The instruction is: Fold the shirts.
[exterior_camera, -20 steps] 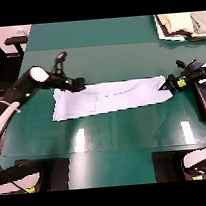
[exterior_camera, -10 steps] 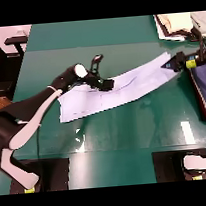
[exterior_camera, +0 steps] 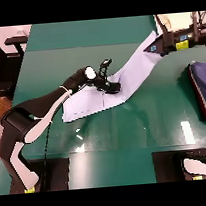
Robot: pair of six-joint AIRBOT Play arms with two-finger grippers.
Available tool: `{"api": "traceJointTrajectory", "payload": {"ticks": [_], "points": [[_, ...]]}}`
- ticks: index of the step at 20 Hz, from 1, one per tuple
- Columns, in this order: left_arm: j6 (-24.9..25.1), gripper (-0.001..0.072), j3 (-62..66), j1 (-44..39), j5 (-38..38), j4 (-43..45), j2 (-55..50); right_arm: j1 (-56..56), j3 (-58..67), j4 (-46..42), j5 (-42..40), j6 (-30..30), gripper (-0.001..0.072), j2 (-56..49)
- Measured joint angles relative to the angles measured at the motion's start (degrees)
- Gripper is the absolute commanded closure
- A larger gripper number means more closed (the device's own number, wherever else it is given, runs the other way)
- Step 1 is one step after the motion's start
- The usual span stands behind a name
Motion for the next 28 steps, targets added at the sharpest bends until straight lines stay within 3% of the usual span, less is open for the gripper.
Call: {"api": "traceJointTrajectory", "payload": {"ticks": [4,9,10,11,13,14,19,24,25,27,28], "points": [[0.0,0.0682,1.6,4.0,-3.8,2.4,4.5,5.9,1.0,0.1,-2.1,0.5,0.0697,0.0],[0.0,0.0681,2.2,14.6,-7.5,11.9,18.3,18.1,1.3,1.3,-10.0,0.7,0.0693,-2.4],[0.1,0.0681,2.2,17.3,-8.2,13.8,21.6,21.3,1.4,1.7,-12.6,0.6,0.0633,-3.8],[0.2,0.0681,2.2,19.8,-8.7,15.8,24.7,24.8,1.4,2.0,-15.6,0.3,0.0469,-5.6],[0.2,0.0681,2.3,23.9,-9.5,18.3,30.1,31.1,2.6,2.5,-20.7,-0.6,0.0226,-10.0],[0.3,0.0681,2.3,25.8,-10.1,19.5,32.4,33.6,3.8,2.4,-22.1,-1.0,0.0178,-12.4],[0.4,0.0681,2.3,30.6,-14.1,22.5,38.6,37.7,10.2,-2.4,-19.1,-0.4,0.0188,-21.1],[0.4,0.0681,2.3,31.7,-17.4,23.5,40.0,28.2,2.1,-8.4,-15.2,2.4,0.0189,-18.6],[0.4,0.0681,2.3,31.8,-17.7,23.6,40.1,25.4,-0.8,-9.3,-14.8,2.8,0.0174,-17.5],[0.4,0.0681,2.3,31.9,-18.1,23.6,40.2,19.3,-6.9,-10.7,-14.4,4.3,0.0028,-15.4],[0.4,0.0681,2.3,31.9,-18.3,23.5,40.2,16.3,-9.7,-11.1,-14.4,5.0,0.0035,-14.7]]}}
